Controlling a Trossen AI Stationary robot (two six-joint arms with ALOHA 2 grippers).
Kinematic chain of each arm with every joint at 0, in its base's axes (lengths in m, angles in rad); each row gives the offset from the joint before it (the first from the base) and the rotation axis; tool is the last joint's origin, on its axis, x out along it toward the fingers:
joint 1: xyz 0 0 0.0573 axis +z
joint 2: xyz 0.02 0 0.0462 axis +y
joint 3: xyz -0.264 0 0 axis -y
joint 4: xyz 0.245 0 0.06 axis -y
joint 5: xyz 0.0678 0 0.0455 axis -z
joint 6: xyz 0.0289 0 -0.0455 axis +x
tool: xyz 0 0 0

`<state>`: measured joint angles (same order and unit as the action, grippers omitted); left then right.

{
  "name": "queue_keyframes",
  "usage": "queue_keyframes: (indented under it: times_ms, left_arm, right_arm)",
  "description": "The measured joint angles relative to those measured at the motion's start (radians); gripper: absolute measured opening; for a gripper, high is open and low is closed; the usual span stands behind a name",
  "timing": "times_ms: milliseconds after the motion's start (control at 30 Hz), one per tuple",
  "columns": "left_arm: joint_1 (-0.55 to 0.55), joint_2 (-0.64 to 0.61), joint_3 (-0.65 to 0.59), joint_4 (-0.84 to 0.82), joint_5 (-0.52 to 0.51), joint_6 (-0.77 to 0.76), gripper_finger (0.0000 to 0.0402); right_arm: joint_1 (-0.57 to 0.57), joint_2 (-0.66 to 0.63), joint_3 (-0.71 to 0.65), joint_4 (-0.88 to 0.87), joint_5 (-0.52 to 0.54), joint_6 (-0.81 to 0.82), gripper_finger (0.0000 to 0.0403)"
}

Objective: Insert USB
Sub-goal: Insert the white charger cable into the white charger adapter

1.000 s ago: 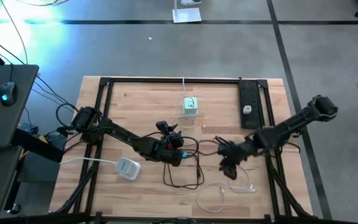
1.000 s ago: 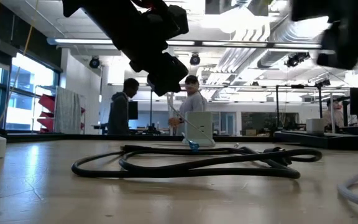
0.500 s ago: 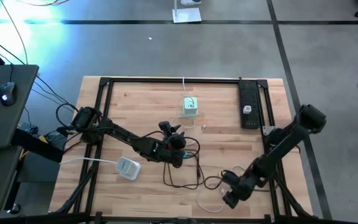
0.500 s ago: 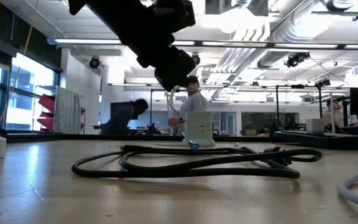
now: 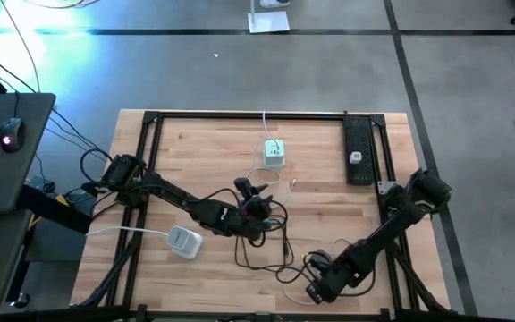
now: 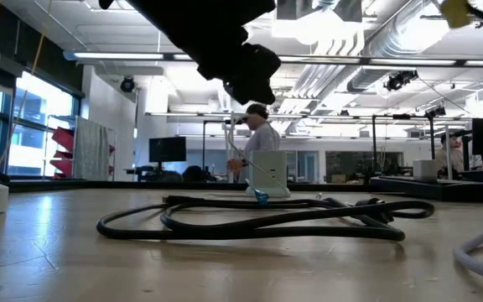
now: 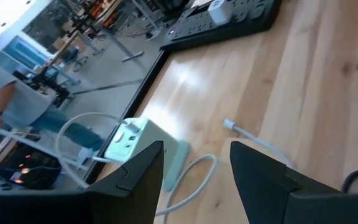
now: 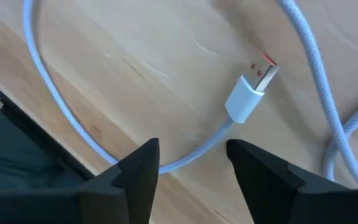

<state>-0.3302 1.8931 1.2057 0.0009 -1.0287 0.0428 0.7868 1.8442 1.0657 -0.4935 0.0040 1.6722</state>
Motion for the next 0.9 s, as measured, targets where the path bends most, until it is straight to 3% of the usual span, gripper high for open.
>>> queue_keyframes:
  times_ms: [333,433,600,767,900]
  left_arm:
    - [0.0,0.0,0.0,0.015,0.006,0.014,0.0163]
    - [0.0,0.001,0.0,0.021,0.012,0.014,0.0163]
    - [0.0,0.001,0.0,0.024,0.061,0.012,0.0163]
    - [0.009,0.001,0.0,0.05,0.171,0.011,0.0163]
    - [0.03,0.005,0.0,0.121,0.377,0.011,0.0163]
  right_arm:
    - [-0.01,0.0,0.002,-0.066,0.116,0.004,0.0149]
    - [-0.015,0.002,0.0,-0.058,0.147,-0.026,0.0113]
    - [-0.017,-0.004,-0.002,-0.045,0.173,-0.081,0.0018]
    - [-0.03,-0.094,-0.003,-0.076,0.184,-0.171,0.0006]
    - [-0.06,-0.188,-0.002,-0.132,0.194,-0.268,0.0003]
